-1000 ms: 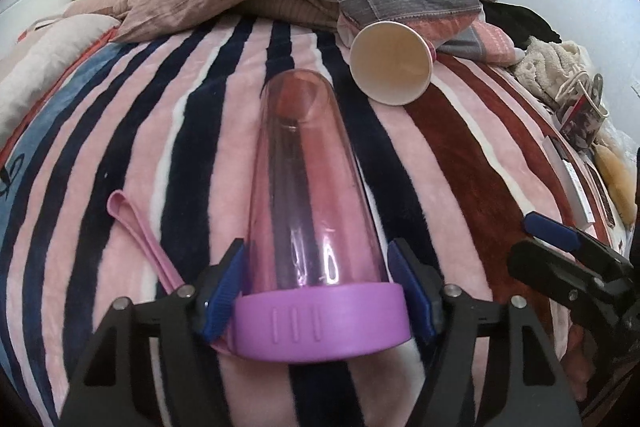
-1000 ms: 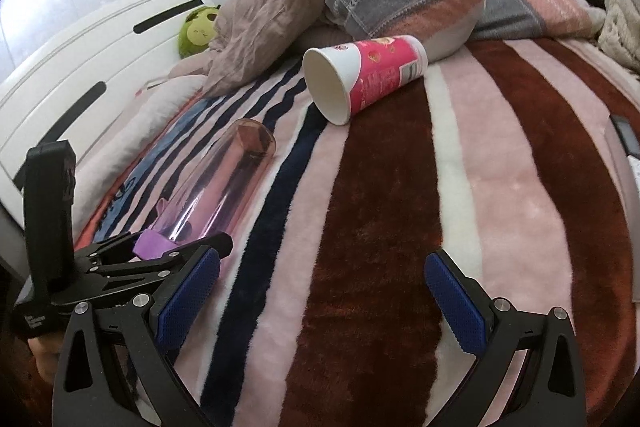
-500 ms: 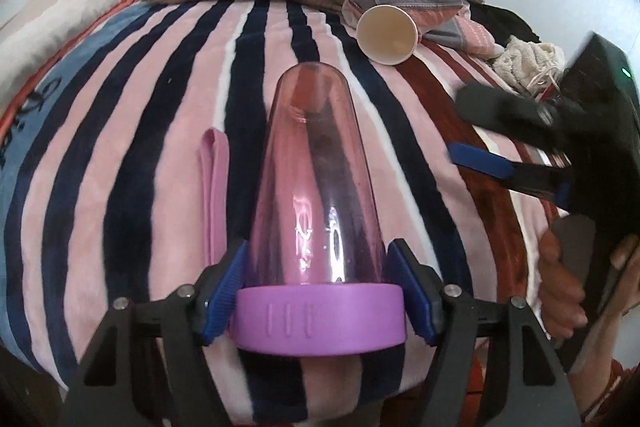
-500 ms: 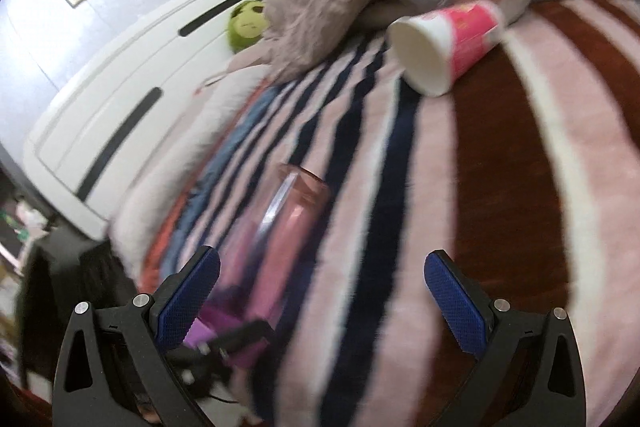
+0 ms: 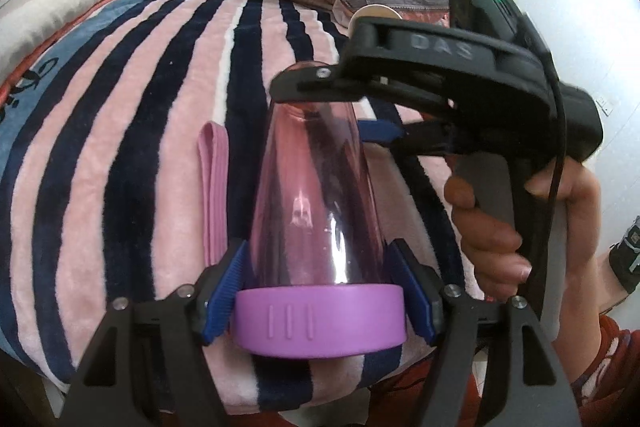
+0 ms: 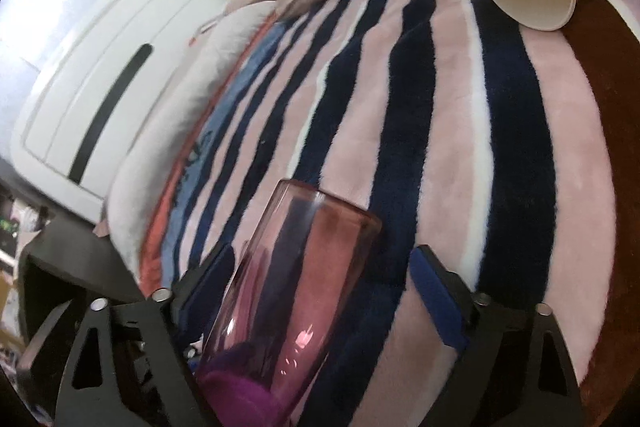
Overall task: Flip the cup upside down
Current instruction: 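Lift the bottle with the left tool while the right tool grasps its body, then stand the bottle upright on its purple lid with the right tool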
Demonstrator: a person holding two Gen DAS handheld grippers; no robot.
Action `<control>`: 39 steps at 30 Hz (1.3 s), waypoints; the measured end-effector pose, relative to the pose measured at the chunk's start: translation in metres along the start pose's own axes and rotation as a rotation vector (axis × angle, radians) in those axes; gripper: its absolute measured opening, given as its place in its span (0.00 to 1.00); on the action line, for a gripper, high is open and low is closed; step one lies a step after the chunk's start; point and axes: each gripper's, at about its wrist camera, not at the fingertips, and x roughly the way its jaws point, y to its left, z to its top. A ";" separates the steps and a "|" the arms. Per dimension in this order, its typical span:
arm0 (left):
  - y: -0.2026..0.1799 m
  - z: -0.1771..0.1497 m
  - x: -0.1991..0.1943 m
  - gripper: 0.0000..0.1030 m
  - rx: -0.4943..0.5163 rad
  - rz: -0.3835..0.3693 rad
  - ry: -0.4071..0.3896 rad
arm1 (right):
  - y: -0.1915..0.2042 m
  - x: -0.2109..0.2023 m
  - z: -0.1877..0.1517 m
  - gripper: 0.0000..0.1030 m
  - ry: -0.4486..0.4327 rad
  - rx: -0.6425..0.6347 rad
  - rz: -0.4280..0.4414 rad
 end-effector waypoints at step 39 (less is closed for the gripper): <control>-0.026 0.062 0.032 0.63 0.123 -0.162 -0.159 | 0.054 -0.106 -0.001 0.53 -0.428 -0.527 -0.043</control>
